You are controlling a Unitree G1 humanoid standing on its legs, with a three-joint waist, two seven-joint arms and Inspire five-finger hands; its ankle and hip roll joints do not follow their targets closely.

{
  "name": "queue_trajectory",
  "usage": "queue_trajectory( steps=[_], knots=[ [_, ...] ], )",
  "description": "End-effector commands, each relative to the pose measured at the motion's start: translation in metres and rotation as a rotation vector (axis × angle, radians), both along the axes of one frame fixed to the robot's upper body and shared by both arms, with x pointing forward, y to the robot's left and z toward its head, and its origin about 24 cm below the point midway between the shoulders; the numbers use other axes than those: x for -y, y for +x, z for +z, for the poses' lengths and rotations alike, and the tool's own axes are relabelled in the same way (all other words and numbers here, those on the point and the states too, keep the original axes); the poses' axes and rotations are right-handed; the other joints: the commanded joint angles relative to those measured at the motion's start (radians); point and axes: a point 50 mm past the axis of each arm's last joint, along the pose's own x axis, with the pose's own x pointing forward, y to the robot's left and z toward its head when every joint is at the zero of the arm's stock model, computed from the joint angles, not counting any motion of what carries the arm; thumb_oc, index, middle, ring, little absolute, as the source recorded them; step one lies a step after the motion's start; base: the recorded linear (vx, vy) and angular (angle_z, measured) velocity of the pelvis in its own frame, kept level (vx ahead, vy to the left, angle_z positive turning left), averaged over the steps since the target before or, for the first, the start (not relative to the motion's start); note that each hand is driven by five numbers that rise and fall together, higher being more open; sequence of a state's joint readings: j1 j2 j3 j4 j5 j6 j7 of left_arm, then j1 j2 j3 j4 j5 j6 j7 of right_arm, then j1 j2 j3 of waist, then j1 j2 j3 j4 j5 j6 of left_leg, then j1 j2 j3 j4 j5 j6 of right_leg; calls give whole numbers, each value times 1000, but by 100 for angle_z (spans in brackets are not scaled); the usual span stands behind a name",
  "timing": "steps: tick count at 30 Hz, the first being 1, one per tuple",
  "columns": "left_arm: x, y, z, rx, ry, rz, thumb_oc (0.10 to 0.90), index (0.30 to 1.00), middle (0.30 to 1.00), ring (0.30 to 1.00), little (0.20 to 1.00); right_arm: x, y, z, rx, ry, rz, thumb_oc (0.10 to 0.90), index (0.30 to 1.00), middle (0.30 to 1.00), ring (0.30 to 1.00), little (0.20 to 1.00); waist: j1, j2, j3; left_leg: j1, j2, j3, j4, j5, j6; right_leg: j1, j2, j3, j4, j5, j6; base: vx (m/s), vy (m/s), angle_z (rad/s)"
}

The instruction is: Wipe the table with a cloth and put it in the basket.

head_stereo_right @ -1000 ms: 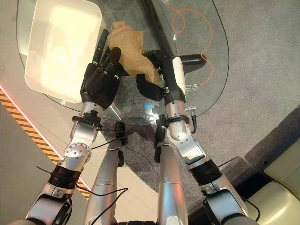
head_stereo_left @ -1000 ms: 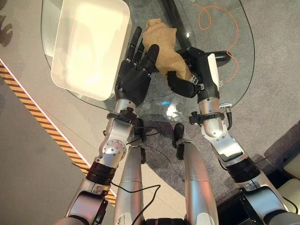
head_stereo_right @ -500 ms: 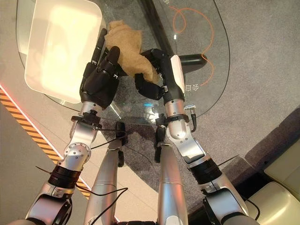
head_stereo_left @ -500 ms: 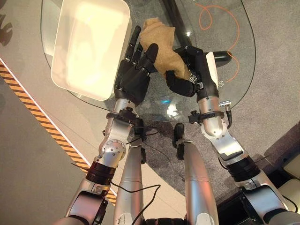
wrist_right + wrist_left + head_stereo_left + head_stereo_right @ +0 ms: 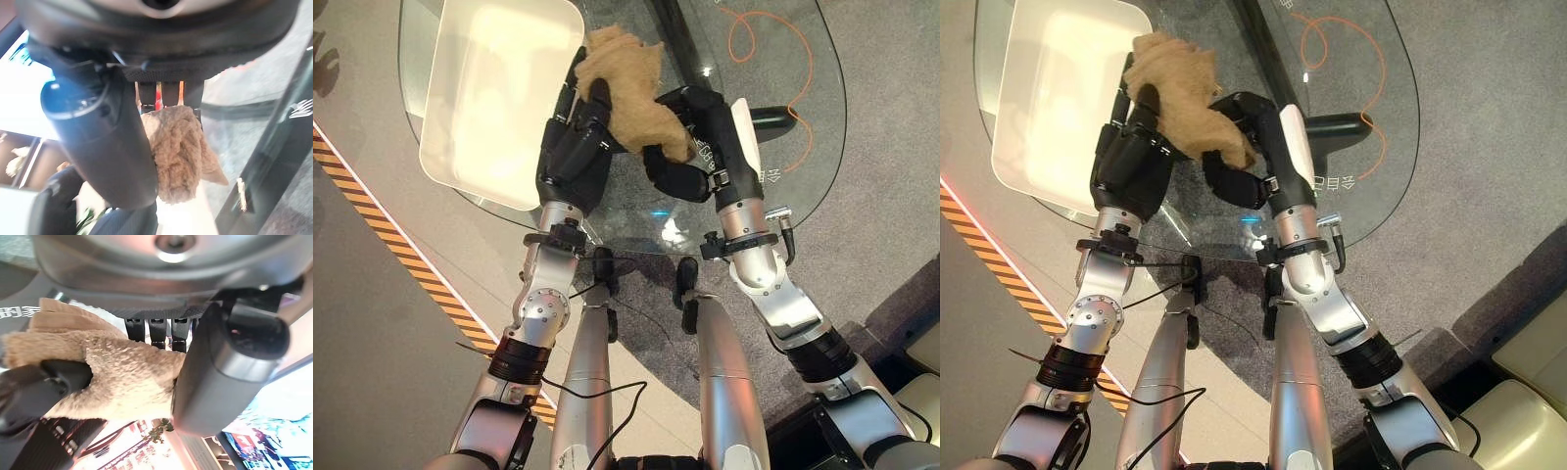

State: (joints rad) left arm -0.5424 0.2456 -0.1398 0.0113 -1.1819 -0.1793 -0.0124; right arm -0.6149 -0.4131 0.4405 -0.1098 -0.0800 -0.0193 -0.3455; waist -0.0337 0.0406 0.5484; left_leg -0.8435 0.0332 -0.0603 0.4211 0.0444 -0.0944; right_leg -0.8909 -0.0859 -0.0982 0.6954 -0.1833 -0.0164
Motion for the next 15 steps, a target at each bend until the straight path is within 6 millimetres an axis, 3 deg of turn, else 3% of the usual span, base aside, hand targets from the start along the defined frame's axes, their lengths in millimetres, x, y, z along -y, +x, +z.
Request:
queue_trajectory(
  steps=[1, 15],
  knots=[
    [42, -36, 56, 361, 63, -188, 100, 300, 300, 300, 200, -24, -40, 74, 374, 113, 198, 100, 300, 300, 300, 200, 9, -5, -28, 40, -60, 80, 37, -65, 94, 43, 80, 38, -129, 89, 23, 0, 0, 0],
    [42, -36, 57, 363, 77, -179, 100, 300, 300, 300, 200, -26, -41, 75, 374, 104, 208, 100, 300, 300, 300, 200, 10, -4, -28, 39, -63, 80, 34, -63, 94, 41, 81, 37, -134, 91, 23, 0, 0, 0]
  ],
)
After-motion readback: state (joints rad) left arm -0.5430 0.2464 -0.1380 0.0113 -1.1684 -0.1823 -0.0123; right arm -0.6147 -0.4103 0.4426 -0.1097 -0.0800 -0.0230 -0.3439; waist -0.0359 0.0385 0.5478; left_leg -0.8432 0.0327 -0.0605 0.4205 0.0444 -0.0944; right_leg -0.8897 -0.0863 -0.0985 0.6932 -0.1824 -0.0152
